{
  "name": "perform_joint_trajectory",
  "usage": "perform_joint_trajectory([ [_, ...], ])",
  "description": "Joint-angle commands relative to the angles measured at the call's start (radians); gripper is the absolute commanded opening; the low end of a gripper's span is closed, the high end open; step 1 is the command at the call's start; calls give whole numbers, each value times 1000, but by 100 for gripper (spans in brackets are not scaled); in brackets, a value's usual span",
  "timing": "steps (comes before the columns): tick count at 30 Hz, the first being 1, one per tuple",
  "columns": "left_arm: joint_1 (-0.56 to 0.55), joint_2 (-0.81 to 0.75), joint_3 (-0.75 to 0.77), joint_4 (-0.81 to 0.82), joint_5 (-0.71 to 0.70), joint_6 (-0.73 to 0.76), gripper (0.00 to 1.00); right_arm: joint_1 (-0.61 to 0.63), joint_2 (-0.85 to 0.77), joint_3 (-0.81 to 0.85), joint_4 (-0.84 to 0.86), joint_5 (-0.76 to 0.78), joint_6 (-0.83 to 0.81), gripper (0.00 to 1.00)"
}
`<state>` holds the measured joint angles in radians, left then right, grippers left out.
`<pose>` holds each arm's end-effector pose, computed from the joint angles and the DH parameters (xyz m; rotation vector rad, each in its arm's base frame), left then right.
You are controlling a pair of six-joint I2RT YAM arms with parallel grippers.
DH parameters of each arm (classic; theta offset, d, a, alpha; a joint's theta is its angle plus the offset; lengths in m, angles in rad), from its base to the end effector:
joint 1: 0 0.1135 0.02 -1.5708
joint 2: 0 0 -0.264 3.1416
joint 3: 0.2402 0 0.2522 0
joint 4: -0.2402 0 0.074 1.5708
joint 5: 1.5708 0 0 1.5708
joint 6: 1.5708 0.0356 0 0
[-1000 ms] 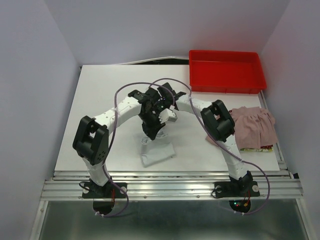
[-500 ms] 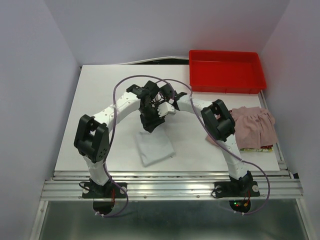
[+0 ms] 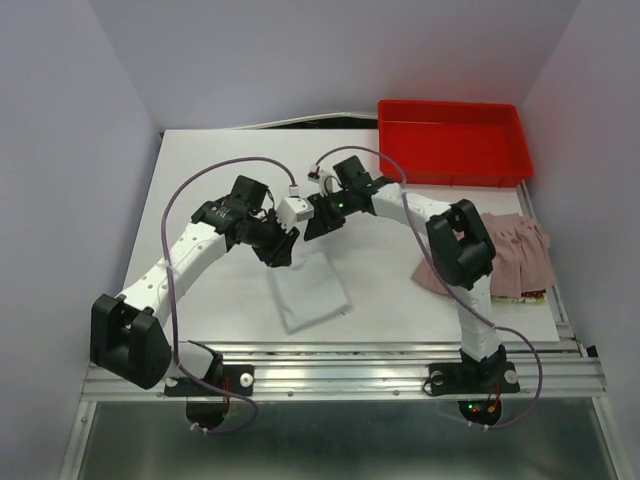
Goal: Fold and stack the skirts
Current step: Fold the skirt
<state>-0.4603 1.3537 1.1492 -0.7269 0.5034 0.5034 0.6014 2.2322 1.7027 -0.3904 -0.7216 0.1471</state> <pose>0.2414 -0.1389 0.2959 1.3090 2.0568 -0.6072 0.3865 0.2937 0.1698 -0.8864 2.4002 1.2045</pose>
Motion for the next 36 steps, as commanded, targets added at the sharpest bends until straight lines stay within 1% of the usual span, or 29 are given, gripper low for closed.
perform_joint_trajectory([
  [1, 14, -15, -121, 128, 153, -149, 40, -77, -239, -124, 21, 10, 61, 54],
  [2, 12, 13, -124, 156, 152, -155, 39, -77, -299, -159, 13, 4, 72, 59],
  [5, 11, 77, -120, 179, 130, -175, 37, -100, -403, -279, -42, 20, 52, 61],
  [9, 12, 246, -100, 178, 136, -172, 28, -109, -480, -409, -91, 41, 51, 66],
  [14, 12, 405, -53, 228, 158, -190, 25, -155, -479, -541, -128, -7, 66, 67],
  [17, 12, 450, -11, 277, 155, -218, 25, -155, -471, -581, -125, -19, 54, 67],
  [20, 12, 493, 35, 320, 104, -255, 23, -175, -462, -604, -125, -3, 46, 66],
  [21, 14, 492, 46, 331, 60, -259, 25, -195, -460, -607, -125, -2, 48, 66],
  [23, 14, 466, 72, 342, 17, -238, 30, -221, -451, -598, -123, -12, 61, 66],
  [24, 14, 447, 90, 340, -20, -205, 39, -248, -451, -592, -123, -15, 68, 65],
  [26, 14, 398, 98, 320, -32, -165, 46, -271, -457, -575, -123, -27, 80, 65],
  [27, 12, 334, 96, 314, -34, -149, 51, -281, -466, -574, -123, -29, 85, 65],
  [29, -14, 267, 75, 285, -34, -109, 55, -293, -488, -587, -119, -35, 115, 66],
  [30, -35, 201, 52, 276, -69, -92, 56, -293, -515, -601, -93, -39, 135, 66],
  [31, -90, 167, 35, 262, -95, -74, 56, -293, -532, -621, -72, -61, 161, 67],
  [32, -121, 133, 15, 262, -123, -33, 57, -293, -548, -647, -38, -79, 228, 67],
  [33, -153, 69, -12, 265, -149, -13, 57, -293, -562, -710, -6, -94, 264, 68],
  [34, -187, 41, -73, 282, -217, 4, 58, -293, -588, -744, 72, -122, 297, 68],
  [35, -257, 13, -106, 290, -254, 27, 58, -293, -600, -776, 114, -130, 356, 68],
  [36, -293, -23, -141, 299, -288, 64, 58, -293, -609, -807, 151, -133, 382, 68],
])
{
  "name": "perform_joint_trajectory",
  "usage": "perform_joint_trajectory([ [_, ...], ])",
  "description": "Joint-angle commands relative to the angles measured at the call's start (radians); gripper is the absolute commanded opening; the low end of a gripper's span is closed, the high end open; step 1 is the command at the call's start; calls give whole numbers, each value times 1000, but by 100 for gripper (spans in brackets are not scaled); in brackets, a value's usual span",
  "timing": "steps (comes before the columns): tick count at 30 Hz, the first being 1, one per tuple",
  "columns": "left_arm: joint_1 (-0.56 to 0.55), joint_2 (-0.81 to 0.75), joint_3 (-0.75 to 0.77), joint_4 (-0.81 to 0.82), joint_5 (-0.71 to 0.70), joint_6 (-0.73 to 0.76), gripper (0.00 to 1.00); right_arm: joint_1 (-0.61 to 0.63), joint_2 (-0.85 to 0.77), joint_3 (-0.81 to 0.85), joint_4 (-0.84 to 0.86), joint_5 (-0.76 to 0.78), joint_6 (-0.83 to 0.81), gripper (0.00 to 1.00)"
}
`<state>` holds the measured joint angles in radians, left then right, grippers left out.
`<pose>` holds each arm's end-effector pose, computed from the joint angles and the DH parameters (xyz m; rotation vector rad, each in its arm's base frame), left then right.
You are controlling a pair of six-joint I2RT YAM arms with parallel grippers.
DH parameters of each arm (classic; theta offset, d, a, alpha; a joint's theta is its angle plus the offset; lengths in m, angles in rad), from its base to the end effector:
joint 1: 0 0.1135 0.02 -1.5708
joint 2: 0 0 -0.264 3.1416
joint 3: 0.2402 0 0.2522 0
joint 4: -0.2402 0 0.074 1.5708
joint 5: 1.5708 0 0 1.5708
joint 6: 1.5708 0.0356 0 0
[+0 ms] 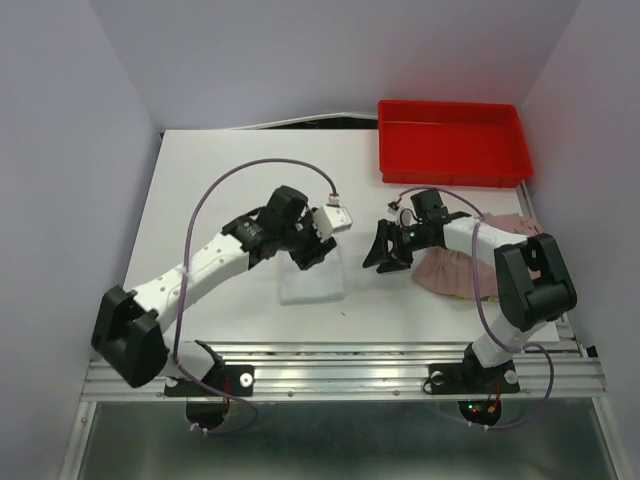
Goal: Fold and stack the skirts
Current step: Fold the skirt, then neatly place the folded skirt to the corner
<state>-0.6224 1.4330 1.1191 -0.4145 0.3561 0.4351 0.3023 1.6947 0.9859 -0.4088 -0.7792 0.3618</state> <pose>0.2490 -0.1939 0.2850 1.3132 1.8821 -0.5057 0.2991 0.1195 0.1723 -0.1753 2.7092 1.2523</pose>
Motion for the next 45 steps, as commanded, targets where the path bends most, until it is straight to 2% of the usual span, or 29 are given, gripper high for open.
perform_joint_trajectory([
  [1, -163, -117, -167, -3, -208, 148, 58, 6, -81, -140, 238, -81, 192, 67],
  [2, -219, -129, -188, 11, -251, 162, 58, 6, -93, -180, 273, -86, 250, 66],
  [5, -295, -115, -225, 23, -310, 163, 57, 6, -101, -222, 408, -94, 348, 66],
  [10, -391, -63, -242, 78, -431, 151, 57, 6, -73, -254, 527, -98, 394, 66],
  [17, -422, 32, -249, 138, -424, 151, 57, 6, -33, -297, 597, -81, 410, 69],
  [26, -430, 125, -268, 183, -401, 168, 54, 15, 3, -277, 590, -71, 410, 70],
  [29, -430, 153, -269, 194, -405, 172, 42, 15, -4, -283, 591, -69, 398, 70],
  [30, -430, 156, -268, 192, -402, 172, 36, 15, -9, -285, 590, -66, 391, 71],
  [31, -428, 153, -263, 191, -393, 171, 25, 24, -12, -288, 587, -63, 385, 72],
  [34, -418, 133, -228, 183, -362, 154, 13, 34, -24, -308, 597, -58, 368, 89],
  [35, -398, 129, -219, 166, -352, 152, 12, 34, -23, -312, 602, -60, 365, 97],
  [36, -367, 115, -185, 140, -277, 154, 8, 44, -14, -323, 625, -63, 370, 100],
  [45, -333, 80, -139, 88, -201, 169, 8, 132, 66, -271, 668, -74, 416, 100],
])
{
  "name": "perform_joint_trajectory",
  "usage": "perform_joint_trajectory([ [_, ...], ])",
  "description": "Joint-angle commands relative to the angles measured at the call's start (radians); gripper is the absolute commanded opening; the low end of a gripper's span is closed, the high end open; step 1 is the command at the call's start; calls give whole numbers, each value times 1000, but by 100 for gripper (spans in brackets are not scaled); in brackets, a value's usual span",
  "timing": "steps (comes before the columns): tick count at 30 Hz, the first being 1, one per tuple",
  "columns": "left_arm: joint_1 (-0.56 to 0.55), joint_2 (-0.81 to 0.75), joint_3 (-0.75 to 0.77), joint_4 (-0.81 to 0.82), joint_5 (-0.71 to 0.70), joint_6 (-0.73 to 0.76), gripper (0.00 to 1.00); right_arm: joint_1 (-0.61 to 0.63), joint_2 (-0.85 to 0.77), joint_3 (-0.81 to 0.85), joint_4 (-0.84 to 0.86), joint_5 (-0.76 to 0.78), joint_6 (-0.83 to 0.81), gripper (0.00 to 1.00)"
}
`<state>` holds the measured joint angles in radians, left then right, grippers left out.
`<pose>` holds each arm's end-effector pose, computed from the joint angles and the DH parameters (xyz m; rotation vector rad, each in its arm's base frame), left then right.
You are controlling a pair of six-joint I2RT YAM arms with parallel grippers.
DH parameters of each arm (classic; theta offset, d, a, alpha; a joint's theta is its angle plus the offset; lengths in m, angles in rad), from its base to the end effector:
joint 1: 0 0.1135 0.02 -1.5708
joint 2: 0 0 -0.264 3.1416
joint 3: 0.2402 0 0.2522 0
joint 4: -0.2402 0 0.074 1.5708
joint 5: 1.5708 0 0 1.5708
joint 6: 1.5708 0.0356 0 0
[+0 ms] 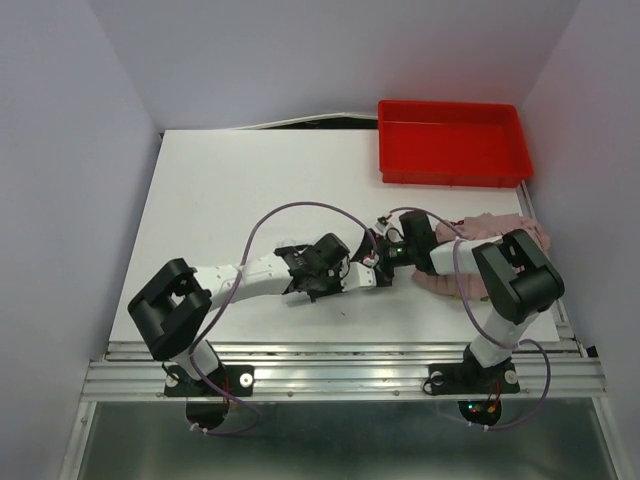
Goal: Fold and stack the skirts
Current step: Neatly place the folded skirt to the corner
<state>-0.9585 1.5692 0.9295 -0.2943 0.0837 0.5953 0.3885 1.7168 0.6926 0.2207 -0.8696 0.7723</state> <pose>0.1798 -0.2611 0.1914 1.7903 1.7714 -0.2536 0.2713 0.1404 0.1268 0.0170 2.5750 1.5432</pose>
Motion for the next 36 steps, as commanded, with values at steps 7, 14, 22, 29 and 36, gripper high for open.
perform_joint_trajectory([
  [7, 9, -71, 71, -55, 96, 20, 8, 67, 167, 76, 124, -15, 102, 100],
  [14, 10, -78, 74, -54, 108, 21, 8, 108, 283, 116, 295, -83, 229, 100],
  [22, 18, -98, 69, -49, 111, 26, 8, 128, 323, 94, 304, -121, 208, 93],
  [29, 18, -118, 60, -51, 134, 31, 8, 148, 398, 169, 287, -120, 203, 68],
  [36, 17, -149, 32, -48, 122, 14, 33, 148, 365, 194, 256, -129, 164, 28],
])
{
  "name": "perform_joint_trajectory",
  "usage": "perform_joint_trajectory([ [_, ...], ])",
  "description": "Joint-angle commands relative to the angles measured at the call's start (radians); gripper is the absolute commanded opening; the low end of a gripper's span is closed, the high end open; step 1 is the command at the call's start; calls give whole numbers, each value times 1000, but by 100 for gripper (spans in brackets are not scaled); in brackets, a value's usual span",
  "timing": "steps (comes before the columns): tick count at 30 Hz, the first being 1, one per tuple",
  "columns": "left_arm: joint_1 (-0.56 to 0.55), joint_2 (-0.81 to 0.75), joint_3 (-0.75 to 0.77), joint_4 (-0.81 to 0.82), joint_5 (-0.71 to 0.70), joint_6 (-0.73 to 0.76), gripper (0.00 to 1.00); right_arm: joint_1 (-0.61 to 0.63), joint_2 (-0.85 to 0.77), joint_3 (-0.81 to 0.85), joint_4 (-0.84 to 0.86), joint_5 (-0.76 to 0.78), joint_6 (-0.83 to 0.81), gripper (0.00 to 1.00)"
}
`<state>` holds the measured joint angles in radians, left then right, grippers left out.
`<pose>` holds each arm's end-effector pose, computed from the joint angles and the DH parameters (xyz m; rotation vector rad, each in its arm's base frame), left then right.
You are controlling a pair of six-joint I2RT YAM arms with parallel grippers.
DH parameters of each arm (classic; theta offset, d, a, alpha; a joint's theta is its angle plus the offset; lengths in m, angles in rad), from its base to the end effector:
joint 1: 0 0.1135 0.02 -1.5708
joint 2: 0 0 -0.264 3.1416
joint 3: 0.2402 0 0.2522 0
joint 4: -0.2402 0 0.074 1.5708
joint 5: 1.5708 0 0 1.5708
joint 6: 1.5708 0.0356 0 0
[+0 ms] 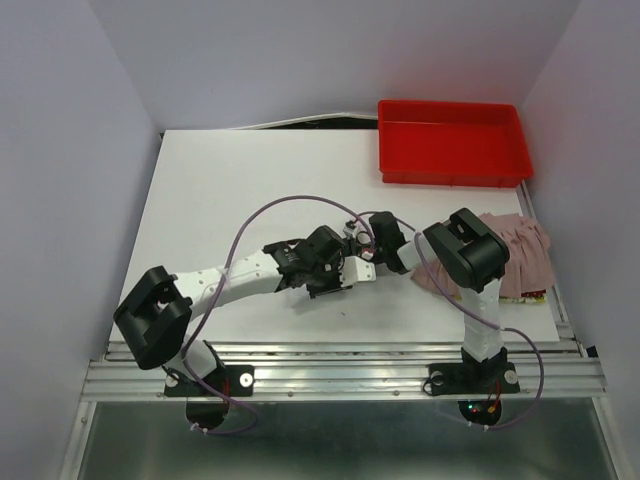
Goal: Fold and stack the skirts
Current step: Neatly place the folded skirt to the corner
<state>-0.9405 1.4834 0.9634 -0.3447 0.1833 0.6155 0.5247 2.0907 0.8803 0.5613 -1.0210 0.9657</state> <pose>0.1775 -0.2543 0.2239 1.7778 1.6861 -0.3681 0.3028 0.2103 0.0786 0.1282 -2.5263 -1.8236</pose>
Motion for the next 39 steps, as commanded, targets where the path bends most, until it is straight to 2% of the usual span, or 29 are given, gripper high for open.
perform_joint_trajectory([
  [1, 0, -69, 1, -2, 19, -14, 40, 12, -29, 8, -93, 19, -42, 22],
  [2, 0, -90, 4, -13, 18, -19, 44, 12, -53, 14, -112, 9, -98, 12],
  [3, 0, -103, 9, -23, 16, -32, 50, 12, -81, 40, -154, 10, -149, 8],
  [4, 3, -121, 21, -39, 13, -42, 53, 12, -112, 64, -296, 16, -212, 1],
  [5, 6, -138, 32, -52, 16, -51, 54, 12, -174, 97, -396, 48, -290, 1],
  [6, 31, -167, 47, -72, 37, -60, 57, 12, -199, 138, -517, 73, -449, 1],
  [7, 55, -181, 87, -114, 56, -72, 57, 12, -239, 225, -746, 125, -590, 1],
  [9, 116, -216, 133, -154, 99, -85, 57, 12, -277, 287, -915, 169, -714, 1],
  [11, 210, -253, 194, -197, 139, -86, 62, 12, -349, 315, -1079, 237, -836, 1],
  [12, 239, -265, 208, -204, 122, -85, 65, 12, -375, 307, -1136, 264, -867, 1],
  [18, 262, -302, 230, -220, 41, -77, 66, -35, -483, 282, -1377, 334, -1188, 1],
  [22, 264, -296, 216, -197, 38, -98, 66, -103, -541, 338, -1561, 314, -1311, 1],
  [28, 266, -282, 201, -188, 30, -97, 66, -192, -652, 446, -1733, 380, -1427, 1],
  [34, 266, -256, 212, -185, 33, -95, 66, -242, -822, 503, -1798, 567, -1431, 1],
  [39, 266, -253, 192, -155, 57, -111, 65, -296, -886, 583, -1893, 706, -1447, 1],
])
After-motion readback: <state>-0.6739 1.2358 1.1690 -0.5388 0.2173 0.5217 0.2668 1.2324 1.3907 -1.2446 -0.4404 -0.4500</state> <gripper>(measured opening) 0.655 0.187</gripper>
